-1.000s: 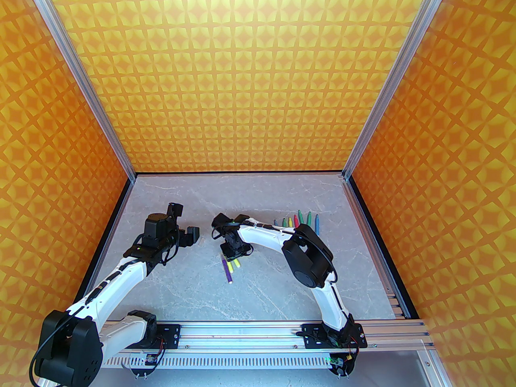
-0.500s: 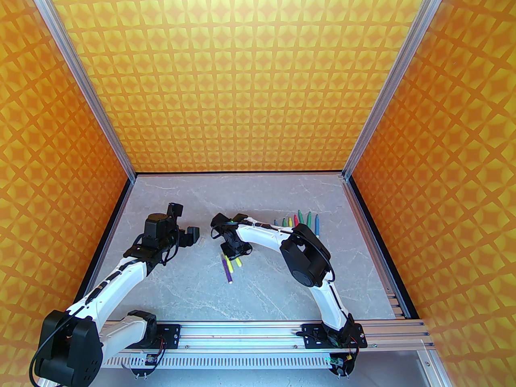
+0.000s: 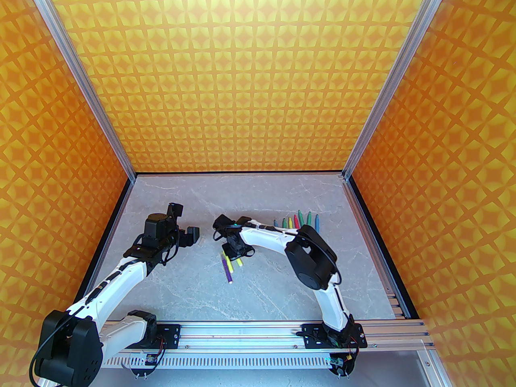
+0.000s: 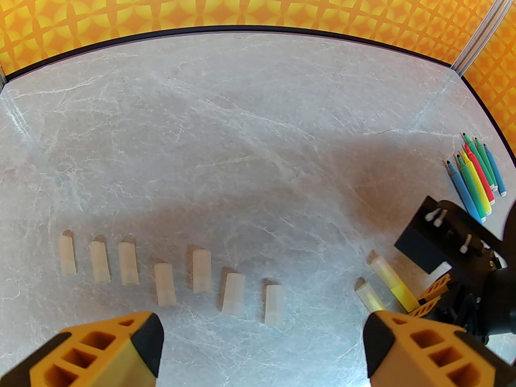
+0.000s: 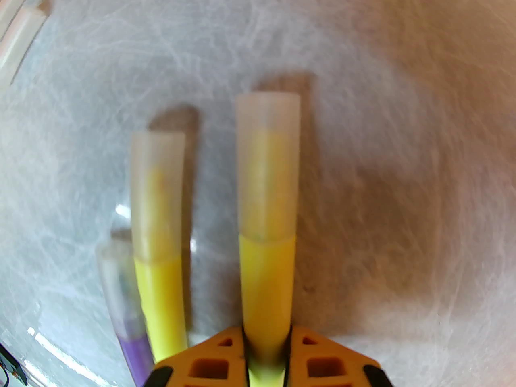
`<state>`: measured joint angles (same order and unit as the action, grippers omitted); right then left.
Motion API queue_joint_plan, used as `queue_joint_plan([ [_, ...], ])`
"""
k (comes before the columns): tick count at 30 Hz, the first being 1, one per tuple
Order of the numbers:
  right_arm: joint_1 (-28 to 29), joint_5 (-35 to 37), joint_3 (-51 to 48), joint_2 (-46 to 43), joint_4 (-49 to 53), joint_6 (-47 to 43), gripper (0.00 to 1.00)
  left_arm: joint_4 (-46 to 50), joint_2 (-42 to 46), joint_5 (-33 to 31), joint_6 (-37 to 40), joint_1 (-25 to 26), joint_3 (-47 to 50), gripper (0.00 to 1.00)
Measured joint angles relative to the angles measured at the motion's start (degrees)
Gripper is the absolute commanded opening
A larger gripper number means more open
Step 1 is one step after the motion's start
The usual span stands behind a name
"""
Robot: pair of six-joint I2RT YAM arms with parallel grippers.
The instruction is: Open the pen caps
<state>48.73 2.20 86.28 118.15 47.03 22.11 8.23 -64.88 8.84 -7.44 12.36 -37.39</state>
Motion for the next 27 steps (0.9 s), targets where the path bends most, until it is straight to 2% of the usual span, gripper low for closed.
queue_joint_plan([
  [10,-2.9,-0.7,-8.7,-12.4,-9.0,-0.3,0.0,-0.4,-1.7,5.8,-1.4,0.0,0.0,0.8],
  [21,-5.9,-8.3,-25.4,-26.1,-28.4,-1.9,0.0,-9.0,-5.6,23.8,-8.5,0.5,-1.0,0.76],
  [27,-5.8,-14.4,-28.3,-28.4,-37.1,-3.5,0.0,-13.0,-7.4,31.1,-11.1,3.1,-3.1,0.75],
])
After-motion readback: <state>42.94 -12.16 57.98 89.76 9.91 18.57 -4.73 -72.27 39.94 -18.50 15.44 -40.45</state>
